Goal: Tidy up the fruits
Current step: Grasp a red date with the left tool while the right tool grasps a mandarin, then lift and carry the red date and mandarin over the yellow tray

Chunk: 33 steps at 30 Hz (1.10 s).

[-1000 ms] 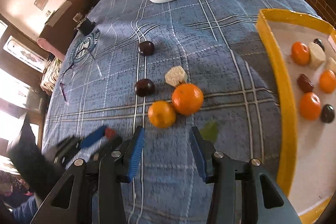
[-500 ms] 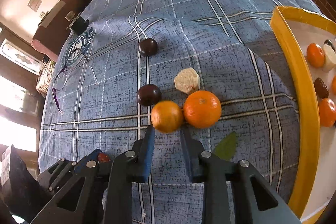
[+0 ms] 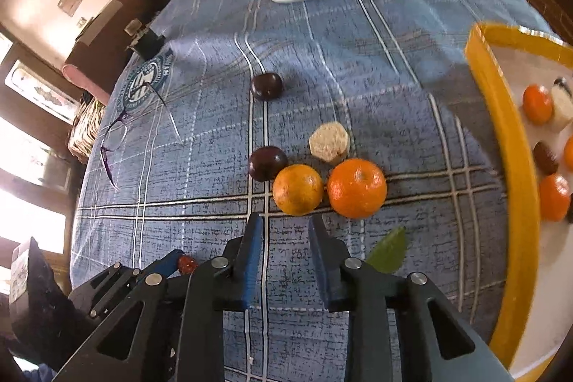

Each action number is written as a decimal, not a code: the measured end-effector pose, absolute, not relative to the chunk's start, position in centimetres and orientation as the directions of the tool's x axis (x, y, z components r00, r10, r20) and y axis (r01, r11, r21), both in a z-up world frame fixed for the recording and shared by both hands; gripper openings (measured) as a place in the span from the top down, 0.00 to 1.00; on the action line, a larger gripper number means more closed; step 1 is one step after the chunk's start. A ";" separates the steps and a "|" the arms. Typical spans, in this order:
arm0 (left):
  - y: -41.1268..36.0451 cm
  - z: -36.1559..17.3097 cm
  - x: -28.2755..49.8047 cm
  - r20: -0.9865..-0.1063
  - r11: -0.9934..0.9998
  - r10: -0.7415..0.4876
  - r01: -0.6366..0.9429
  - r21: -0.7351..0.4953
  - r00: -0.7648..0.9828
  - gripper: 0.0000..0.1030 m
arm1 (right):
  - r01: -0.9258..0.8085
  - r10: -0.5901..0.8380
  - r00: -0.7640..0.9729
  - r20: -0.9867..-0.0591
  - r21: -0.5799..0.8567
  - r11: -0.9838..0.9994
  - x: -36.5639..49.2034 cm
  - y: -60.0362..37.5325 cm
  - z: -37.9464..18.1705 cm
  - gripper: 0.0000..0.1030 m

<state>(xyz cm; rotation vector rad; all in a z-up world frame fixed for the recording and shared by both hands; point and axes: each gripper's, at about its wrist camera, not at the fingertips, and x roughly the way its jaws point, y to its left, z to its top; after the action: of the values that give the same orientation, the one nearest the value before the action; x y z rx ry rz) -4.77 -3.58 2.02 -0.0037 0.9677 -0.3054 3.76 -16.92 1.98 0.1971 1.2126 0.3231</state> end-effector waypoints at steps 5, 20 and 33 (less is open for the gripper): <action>-3.3 2.0 -4.8 -0.809 0.958 -0.256 0.249 -0.141 0.530 0.71 | -0.120 0.326 0.333 -0.884 0.304 0.945 4.5 -17.1 1.7 0.68; -3.4 2.0 -5.0 -0.807 0.958 -0.255 0.249 -0.139 0.533 0.71 | -0.227 0.217 0.364 -0.906 0.139 0.964 5.7 -13.8 1.4 0.64; -2.3 2.7 -5.2 -0.783 0.960 -0.271 0.218 -0.176 0.560 0.71 | -0.285 0.347 0.333 -0.877 0.257 0.923 1.4 -14.3 3.6 0.64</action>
<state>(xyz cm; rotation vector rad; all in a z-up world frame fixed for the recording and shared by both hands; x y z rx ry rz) -5.15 -2.27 2.71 -0.0616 0.9329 -0.2886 1.40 -14.29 3.55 0.0611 1.1607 0.4127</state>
